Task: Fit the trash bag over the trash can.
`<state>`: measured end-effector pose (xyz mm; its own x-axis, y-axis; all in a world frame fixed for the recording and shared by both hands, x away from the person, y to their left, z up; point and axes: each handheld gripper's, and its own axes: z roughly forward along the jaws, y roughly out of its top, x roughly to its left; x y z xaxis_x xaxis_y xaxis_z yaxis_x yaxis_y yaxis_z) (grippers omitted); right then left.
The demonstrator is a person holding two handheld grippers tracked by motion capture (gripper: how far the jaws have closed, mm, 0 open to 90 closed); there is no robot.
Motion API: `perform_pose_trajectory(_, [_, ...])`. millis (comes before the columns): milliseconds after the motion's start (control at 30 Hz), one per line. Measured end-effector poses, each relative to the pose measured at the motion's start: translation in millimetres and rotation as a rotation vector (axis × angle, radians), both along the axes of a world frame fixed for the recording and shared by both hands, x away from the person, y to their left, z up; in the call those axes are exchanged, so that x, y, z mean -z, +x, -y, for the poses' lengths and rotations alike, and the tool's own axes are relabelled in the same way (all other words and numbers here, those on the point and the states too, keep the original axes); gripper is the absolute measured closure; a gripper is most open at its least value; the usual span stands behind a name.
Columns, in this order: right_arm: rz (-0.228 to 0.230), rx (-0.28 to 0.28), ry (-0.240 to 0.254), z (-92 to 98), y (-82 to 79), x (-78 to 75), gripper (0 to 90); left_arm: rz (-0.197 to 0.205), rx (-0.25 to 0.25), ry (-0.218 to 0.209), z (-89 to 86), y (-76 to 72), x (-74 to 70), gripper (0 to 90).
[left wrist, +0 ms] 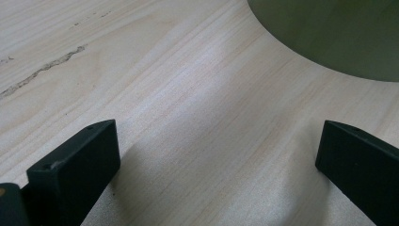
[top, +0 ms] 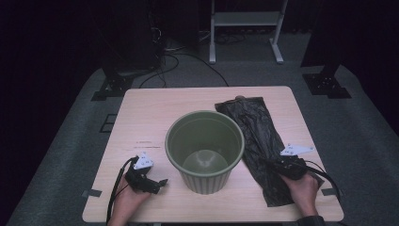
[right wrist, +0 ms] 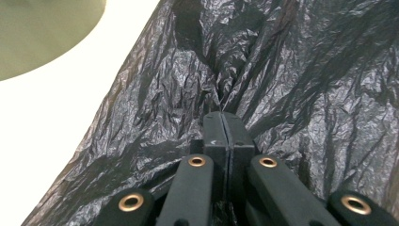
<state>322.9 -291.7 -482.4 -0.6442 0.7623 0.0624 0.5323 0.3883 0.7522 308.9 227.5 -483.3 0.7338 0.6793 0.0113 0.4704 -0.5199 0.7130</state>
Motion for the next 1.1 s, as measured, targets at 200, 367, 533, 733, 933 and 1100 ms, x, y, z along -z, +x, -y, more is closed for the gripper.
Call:
perform_pose_trajectory(200, [-0.016, -0.025, -0.001, -2.5, -11.8, -1.1, 89.2, 0.0, 0.0, 0.0, 0.0, 0.0, 0.0, 0.0])
perform_pose_trajectory(367, [-0.041, -0.053, 0.017, -5.2, -23.3, -1.4, 89.2, 0.0, 0.001, 0.0, -0.1, 0.0, 0.0, 0.0])
perform_pose_trajectory(533, [-0.06, -0.077, 0.036, -8.6, -37.4, -2.4, 89.2, 0.0, 0.0, 0.0, -0.1, 0.0, 0.0, 0.0])
perform_pose_trajectory(733, [-0.041, -0.093, -0.01, -16.8, -58.4, -4.9, 89.2, 0.0, 0.0, 0.0, 0.0, 0.0, 0.0, 0.0])
perform_pose_trajectory(933, [-0.046, -0.107, -0.008, -20.7, -80.9, -3.9, 89.2, 0.0, 0.0, 0.0, 0.0, 0.0, 0.0, 0.0])
perform_pose_trajectory(1100, [-0.039, -0.101, -0.009, -21.1, -91.4, -3.8, 87.3, 0.0, 0.001, 0.0, 0.0, 0.0, 0.0, 0.0])
